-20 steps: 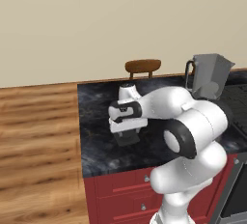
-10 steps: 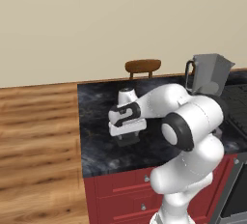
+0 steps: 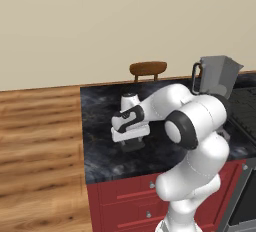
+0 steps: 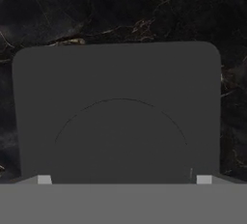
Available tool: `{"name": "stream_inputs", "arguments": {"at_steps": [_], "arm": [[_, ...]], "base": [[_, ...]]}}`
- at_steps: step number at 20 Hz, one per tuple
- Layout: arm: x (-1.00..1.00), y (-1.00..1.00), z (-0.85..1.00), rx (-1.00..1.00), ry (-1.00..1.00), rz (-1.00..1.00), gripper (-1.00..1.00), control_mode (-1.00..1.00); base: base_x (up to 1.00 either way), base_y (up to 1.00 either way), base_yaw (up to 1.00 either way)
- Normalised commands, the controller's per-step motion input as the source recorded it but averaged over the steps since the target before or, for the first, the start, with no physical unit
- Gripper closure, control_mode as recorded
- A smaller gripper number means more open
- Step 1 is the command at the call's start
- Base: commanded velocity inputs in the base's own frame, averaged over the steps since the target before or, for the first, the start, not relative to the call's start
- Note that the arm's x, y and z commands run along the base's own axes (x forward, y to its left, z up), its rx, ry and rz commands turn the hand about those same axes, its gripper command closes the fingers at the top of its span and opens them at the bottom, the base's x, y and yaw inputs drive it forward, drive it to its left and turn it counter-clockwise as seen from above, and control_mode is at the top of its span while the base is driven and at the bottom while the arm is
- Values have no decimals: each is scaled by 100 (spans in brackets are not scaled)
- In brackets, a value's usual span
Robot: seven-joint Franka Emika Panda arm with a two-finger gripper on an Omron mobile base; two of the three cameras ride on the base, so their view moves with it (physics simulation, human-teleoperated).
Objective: Open the blender lid, put the pear in the blender, close the lid, and start the blender.
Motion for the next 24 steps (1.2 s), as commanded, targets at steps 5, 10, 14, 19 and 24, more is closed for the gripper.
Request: {"name": "stream_inputs", "arguments": {"at_steps": [5,10,14,19,24], "arm": [[14,9,-38,0,0,0,100,-100],[4,3,-5,0,0,0,100,-100],[-11,0,43,0,-9,0,100,-100],[-35,-24,90,0,-19,0,100,-100],[-35,-46,100,0,-19,0,100,-100]], "base": [[0,0,0],[0,0,0],[0,0,0],[0,0,0],[0,0,0]]}}
